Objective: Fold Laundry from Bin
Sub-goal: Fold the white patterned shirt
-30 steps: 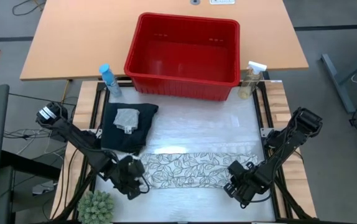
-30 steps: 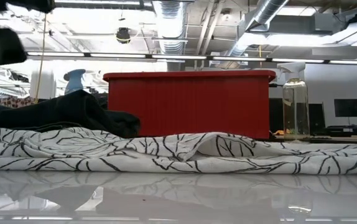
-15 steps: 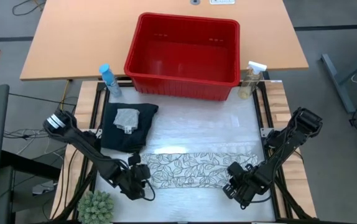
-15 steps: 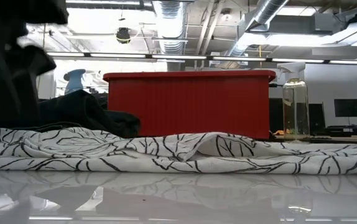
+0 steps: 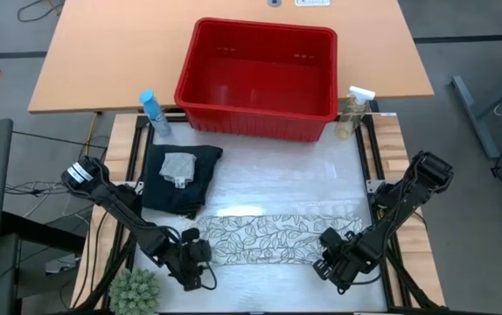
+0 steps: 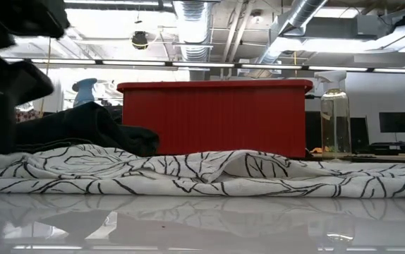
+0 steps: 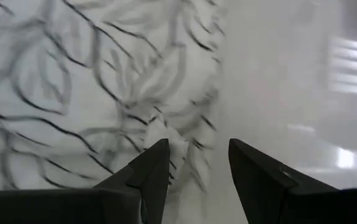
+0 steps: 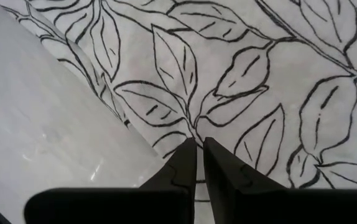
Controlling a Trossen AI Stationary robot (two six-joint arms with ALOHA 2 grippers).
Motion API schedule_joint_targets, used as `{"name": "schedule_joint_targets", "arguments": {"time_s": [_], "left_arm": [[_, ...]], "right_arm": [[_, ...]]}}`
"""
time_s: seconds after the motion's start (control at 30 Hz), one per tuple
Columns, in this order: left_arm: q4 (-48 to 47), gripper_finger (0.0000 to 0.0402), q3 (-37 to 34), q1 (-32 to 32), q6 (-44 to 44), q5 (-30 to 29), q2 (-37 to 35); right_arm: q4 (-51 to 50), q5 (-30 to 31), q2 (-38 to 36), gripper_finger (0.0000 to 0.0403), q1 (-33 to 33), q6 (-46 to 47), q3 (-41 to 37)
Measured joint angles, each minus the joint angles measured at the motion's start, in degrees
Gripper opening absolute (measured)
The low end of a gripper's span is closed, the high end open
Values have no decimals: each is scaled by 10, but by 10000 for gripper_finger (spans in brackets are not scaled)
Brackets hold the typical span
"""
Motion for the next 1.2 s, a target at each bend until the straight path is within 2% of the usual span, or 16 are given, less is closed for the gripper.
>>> {"name": "schedule_joint_targets", "arguments": {"time_s": [0.3, 0.57, 0.63, 0.8, 0.87, 0.93, 1.07, 1.2], "left_arm": [[-3, 155, 0, -41, -59, 64, -35], [5, 155, 0, -62, -97, 64, -75], [11, 155, 0, -61, -101, 43, -84], [61, 155, 0, -44, -90, -68, -101], [80, 155, 0, -29, -90, -100, -103], [94, 155, 0, -8, -84, -104, -104], [159, 156, 0, 44, -31, -94, -104], [226, 156, 0, 93, 36, -72, -104]], "right_arm": [[-1, -6, 0, 56, 0, 2, 0], [-64, -98, 0, 56, 4, 83, 0], [-70, -123, 0, 56, 8, 104, 0], [-74, -151, -6, 64, 28, 150, 5], [-75, -152, -8, 80, 34, 168, 12], [-75, -154, -9, 104, 39, 193, 20], [-98, -162, -9, 170, 39, 211, 37], [-193, -171, -9, 218, 36, 271, 49]]}}
